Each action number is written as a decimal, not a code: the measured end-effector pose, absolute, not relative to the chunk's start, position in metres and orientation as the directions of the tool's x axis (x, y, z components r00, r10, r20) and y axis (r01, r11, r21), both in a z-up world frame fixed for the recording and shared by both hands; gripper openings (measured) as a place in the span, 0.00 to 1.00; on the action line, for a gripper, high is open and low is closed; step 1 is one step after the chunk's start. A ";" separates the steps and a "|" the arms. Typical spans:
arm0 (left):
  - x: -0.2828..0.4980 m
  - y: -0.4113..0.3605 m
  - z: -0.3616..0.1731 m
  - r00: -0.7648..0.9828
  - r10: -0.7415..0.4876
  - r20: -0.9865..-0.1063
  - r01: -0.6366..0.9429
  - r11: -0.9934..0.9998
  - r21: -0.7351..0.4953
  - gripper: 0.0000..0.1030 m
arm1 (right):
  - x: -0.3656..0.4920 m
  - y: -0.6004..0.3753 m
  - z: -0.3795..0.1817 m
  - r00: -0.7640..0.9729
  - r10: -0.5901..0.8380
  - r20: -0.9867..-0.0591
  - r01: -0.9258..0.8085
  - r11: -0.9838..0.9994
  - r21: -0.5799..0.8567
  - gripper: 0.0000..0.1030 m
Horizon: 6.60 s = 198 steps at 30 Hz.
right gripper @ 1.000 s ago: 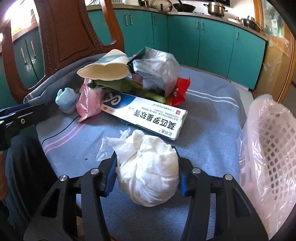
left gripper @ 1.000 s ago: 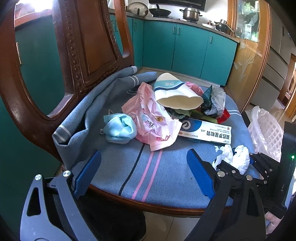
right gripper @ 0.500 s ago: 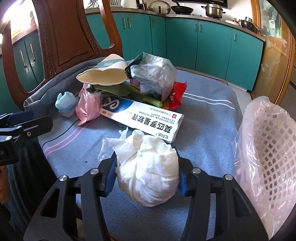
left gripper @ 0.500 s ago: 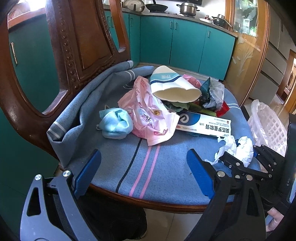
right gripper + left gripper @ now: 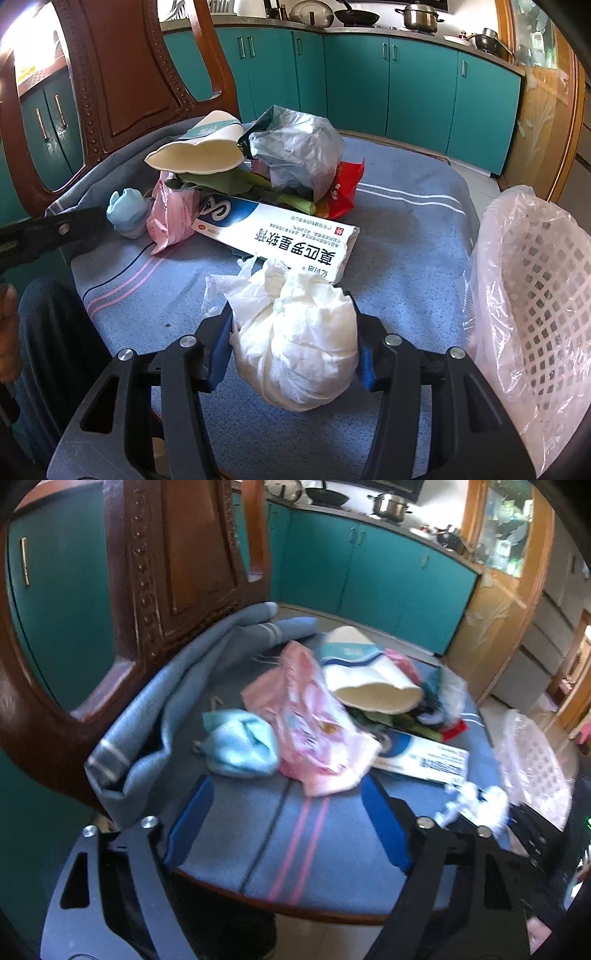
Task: Collect trash
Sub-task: 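Close the left tool on the blue face mask, then carry the tissue bundle with the right tool while the left tool carries the mask toward the basket, then open the right tool over the basket while the left tool releases the mask into it, then move both open tools back toward the chair seat, then lower the right tool onto the white ointment box and close on it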
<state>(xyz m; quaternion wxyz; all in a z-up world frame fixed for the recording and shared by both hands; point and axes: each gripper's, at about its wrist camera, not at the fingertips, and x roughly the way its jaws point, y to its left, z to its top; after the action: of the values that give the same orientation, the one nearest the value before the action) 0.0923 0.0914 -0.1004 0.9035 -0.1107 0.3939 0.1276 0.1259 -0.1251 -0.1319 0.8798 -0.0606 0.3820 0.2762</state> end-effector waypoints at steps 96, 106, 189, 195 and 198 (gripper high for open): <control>0.134 -0.117 -0.061 0.696 -0.307 -0.649 0.276 0.949 -0.152 0.13 | 0.128 -0.370 -0.081 0.841 0.021 -0.540 0.120 0.967 0.223 0.52; 0.150 -0.191 -0.082 0.602 -0.417 -0.681 0.409 0.894 -0.185 0.31 | 0.128 -0.373 -0.088 0.835 0.023 -0.550 0.130 0.963 0.238 0.59; 0.074 0.072 -0.064 0.652 0.288 -0.701 -0.376 0.926 0.030 0.87 | 0.181 -0.120 -0.089 0.435 0.619 -0.654 -0.664 0.711 0.231 0.52; 0.076 0.068 -0.070 0.642 0.276 -0.715 -0.363 0.931 0.034 0.87 | 0.181 -0.093 -0.111 0.442 0.524 -0.728 -0.689 0.718 0.098 0.73; 0.075 0.068 -0.071 0.638 0.283 -0.716 -0.360 0.932 0.047 0.87 | 0.189 -0.086 -0.123 0.454 0.462 -0.762 -0.677 0.735 0.042 0.78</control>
<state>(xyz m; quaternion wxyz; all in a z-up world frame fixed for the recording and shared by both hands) 0.0750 0.0679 -0.0710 0.9036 -0.0498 0.3865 0.1777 0.1894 -0.0858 -0.1231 0.8419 -0.1349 0.3981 0.3384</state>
